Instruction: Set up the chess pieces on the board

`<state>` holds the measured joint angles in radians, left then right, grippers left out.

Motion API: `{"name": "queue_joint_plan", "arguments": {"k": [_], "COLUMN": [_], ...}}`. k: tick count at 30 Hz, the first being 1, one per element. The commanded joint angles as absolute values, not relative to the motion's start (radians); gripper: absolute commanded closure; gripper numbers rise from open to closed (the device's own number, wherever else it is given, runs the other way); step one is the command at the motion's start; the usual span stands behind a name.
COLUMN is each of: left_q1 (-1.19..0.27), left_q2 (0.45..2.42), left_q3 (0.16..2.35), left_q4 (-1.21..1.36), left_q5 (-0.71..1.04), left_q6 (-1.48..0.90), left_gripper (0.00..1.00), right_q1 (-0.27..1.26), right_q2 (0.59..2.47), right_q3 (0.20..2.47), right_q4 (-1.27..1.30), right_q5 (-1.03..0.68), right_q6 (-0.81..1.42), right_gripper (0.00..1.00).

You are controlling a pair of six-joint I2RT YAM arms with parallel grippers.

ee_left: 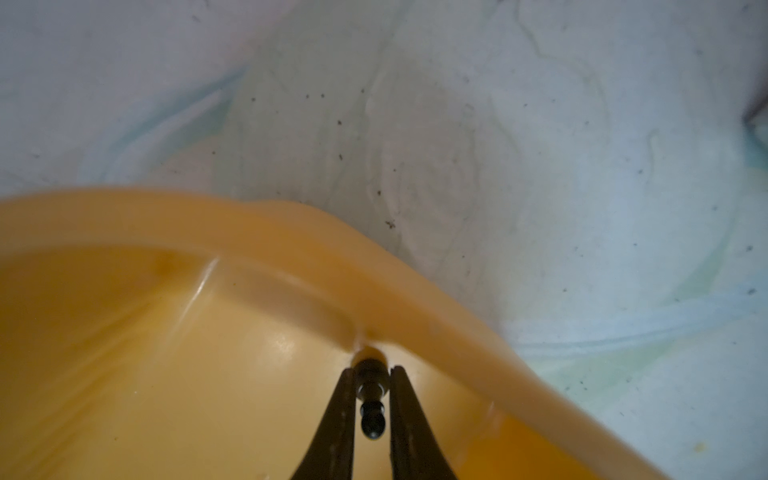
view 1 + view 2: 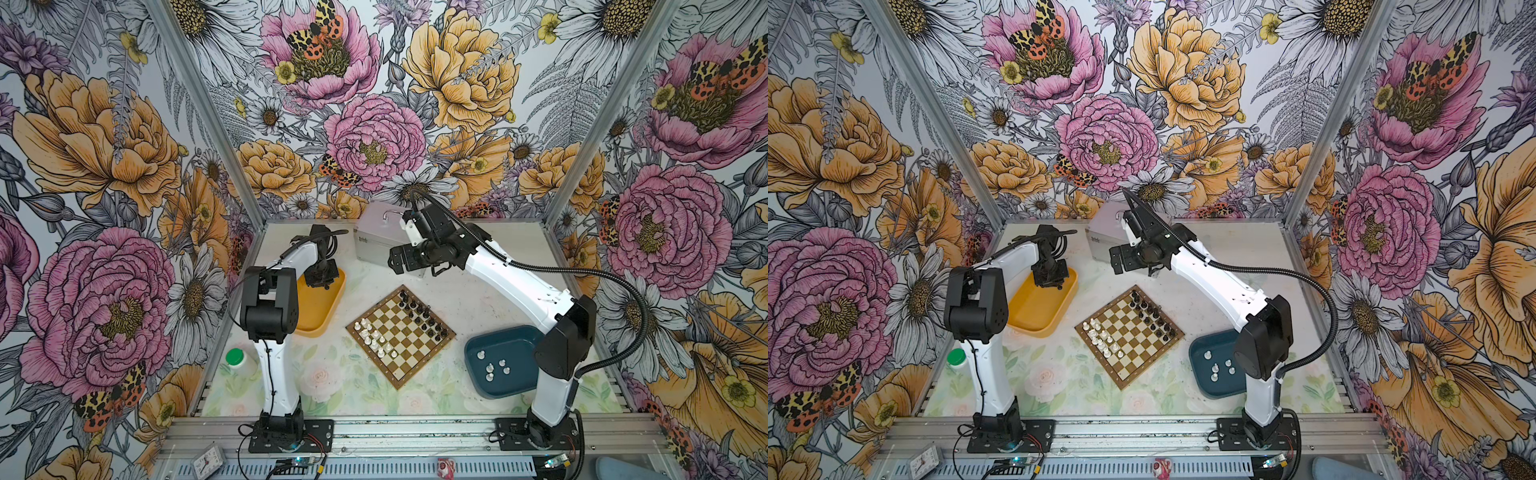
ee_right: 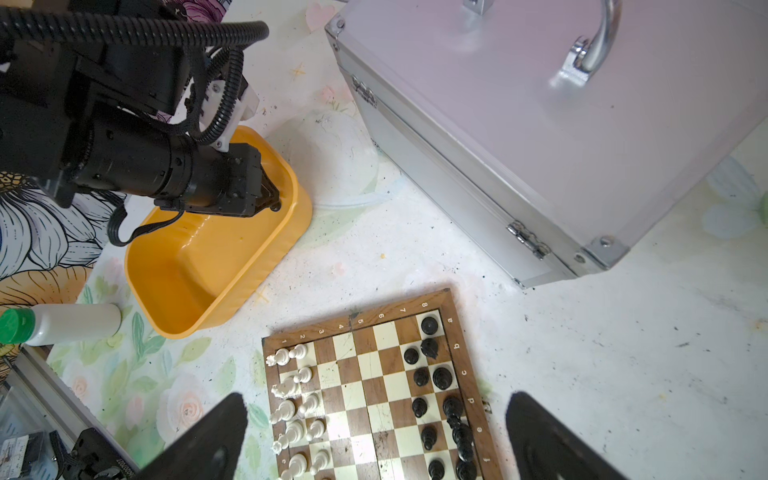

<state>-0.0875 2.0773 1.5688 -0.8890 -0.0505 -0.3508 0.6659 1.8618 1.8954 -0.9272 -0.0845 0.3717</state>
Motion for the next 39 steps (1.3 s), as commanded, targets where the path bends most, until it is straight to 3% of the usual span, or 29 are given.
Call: {"name": "queue_joint_plan", "arguments": {"k": [1,8,18,27,39], "left_q1": [-0.082,-0.082,-0.120,-0.277,-0.531], "left_q2": [2.085,2.069,1.937,1.830,1.908], "left_q3": [1.575,1.567,1.581,1.614,1.655], "left_q4": [-0.874,-0.880,-0.944,-0.993,-0.989], "left_q5": [-0.040,-0.038,-0.026,-0.009,-0.018], "left_q6": [-0.338,-0.329,-0.332,-0.386,-0.448], "left_gripper": [0.86,0.94,0.94,0.92,0.92], "right_q1": [0.658,0.650,0.649,0.650,0.661], "right_q2": [1.870,1.861,1.818,1.669,1.318], "right_q3": [1.911,1.904,1.861,1.705,1.386], "right_q4": [-0.931,-0.933,-0.940,-0.939,-0.939], "right_q5": [-0.094,-0.091,-0.090,-0.034,0.065], "right_q6": [0.364,0.366,0.368,0.386,0.492], "right_gripper": [0.01,0.01,0.00,0.00,0.01]}}
